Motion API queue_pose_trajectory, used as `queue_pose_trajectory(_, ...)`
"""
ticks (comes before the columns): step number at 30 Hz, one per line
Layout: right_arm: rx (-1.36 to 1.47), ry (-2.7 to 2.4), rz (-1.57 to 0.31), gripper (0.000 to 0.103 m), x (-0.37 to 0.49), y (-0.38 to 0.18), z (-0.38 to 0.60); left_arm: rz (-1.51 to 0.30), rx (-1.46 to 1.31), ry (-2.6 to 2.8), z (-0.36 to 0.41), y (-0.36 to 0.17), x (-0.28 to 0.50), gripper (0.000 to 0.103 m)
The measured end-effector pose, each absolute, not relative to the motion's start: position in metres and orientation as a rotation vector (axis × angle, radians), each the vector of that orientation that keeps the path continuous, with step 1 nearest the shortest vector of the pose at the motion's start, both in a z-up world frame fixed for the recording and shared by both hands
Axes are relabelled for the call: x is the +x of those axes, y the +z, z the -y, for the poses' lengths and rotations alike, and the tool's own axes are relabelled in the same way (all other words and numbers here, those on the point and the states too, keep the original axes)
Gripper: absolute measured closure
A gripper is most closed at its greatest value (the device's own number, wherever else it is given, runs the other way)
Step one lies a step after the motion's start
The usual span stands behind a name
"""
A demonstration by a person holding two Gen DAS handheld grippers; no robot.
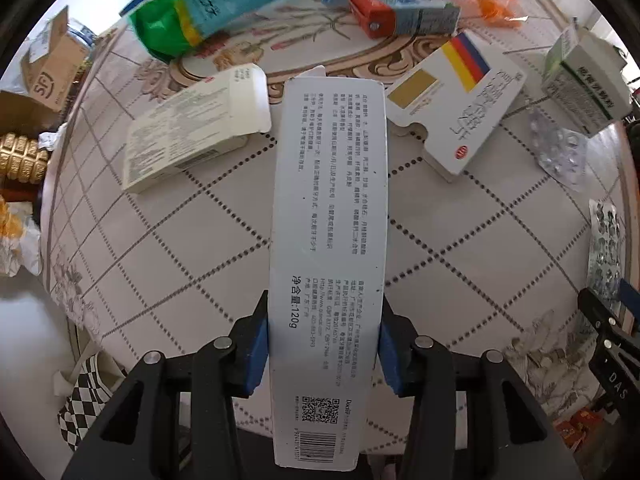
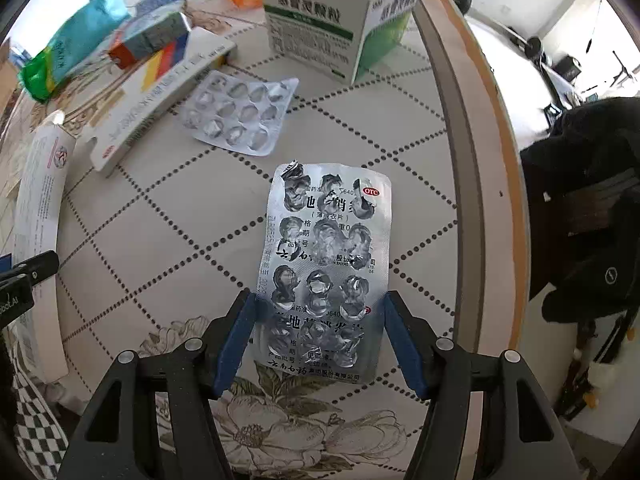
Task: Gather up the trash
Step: 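Carry both items over the white bin and open both tools to drop them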
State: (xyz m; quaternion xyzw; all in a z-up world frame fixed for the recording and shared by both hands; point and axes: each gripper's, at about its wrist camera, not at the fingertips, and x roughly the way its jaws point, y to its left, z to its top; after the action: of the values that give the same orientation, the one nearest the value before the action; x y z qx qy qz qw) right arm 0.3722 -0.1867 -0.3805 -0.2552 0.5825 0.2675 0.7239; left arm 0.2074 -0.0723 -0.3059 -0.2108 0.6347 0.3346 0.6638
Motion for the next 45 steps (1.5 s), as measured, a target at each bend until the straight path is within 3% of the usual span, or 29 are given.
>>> queue_pose_trajectory(5, -0.591, 0.641, -1.209, 0.036, 0.34, -0.353, 0.191, -1.379, -0.505, 0.755, 0.104, -0.279, 0.181, 0.06)
queue_pose_trajectory(13, -0.629, 0.773, -1.232, 0.036, 0.259, -0.319, 0.202, -1.306, -0.577, 0.742, 0.115, -0.283, 0.092, 0.06)
queue_pose_trajectory(21, -0.776, 0.878, -1.269, 0.036, 0.142, -0.343, 0.221, -1.305, -0.744, 0.818, 0.12, -0.321, -0.034, 0.06)
queue_pose_trajectory(27, -0.867, 0.912, -1.378, 0.036, 0.076, -0.404, 0.232, -1.368, -0.866, 0.839, 0.142, -0.381, -0.094, 0.06)
queue_pose_trajectory(33, -0.948, 0.888, -1.445, 0.036, 0.05, -0.497, 0.239, -1.409, -1.006, 0.784, 0.148, -0.479, -0.113, 0.06)
queue_pose_trajectory(45, -1.057, 0.811, -1.473, 0.036, 0.104, -0.701, 0.251, -1.445, -1.198, 0.586, 0.138, -0.684, -0.043, 0.06)
